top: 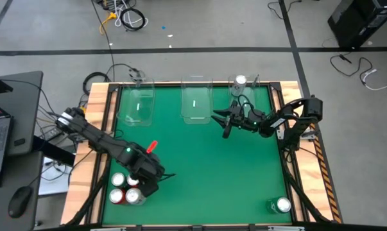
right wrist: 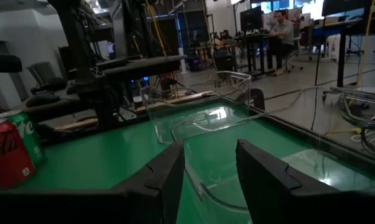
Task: Sort soda cans
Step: Put the top red soda can into the left transparent bin
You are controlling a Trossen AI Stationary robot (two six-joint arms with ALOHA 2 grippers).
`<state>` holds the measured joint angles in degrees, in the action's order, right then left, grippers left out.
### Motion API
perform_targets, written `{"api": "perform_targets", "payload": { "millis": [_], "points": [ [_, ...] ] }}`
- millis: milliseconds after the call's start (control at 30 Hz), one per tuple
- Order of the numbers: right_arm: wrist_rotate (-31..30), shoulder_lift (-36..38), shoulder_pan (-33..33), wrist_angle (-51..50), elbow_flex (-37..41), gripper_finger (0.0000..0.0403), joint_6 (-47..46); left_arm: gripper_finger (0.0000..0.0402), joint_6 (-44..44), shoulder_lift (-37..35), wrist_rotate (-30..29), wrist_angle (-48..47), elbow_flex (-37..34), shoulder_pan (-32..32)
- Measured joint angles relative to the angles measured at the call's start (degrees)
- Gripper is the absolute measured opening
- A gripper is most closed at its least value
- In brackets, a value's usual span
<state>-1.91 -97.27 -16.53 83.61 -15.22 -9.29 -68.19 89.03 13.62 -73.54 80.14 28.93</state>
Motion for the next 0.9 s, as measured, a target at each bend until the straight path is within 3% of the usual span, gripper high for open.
{"api": "perform_targets", "payload": {
  "millis": [433, 900],
  "points": [
    [0.3, 0.0, 0.0, 0.1, 0.0, 0.0154, -0.2, 0.0267, -0.5, 2.2, -1.9, -8.8, 0.0, 0.6],
    [0.9, 0.0, 0.0, 0.1, 0.1, 0.0156, -0.2, 0.031, -4.4, 2.2, -2.4, -8.1, -2.6, 3.0]
  ]
}}
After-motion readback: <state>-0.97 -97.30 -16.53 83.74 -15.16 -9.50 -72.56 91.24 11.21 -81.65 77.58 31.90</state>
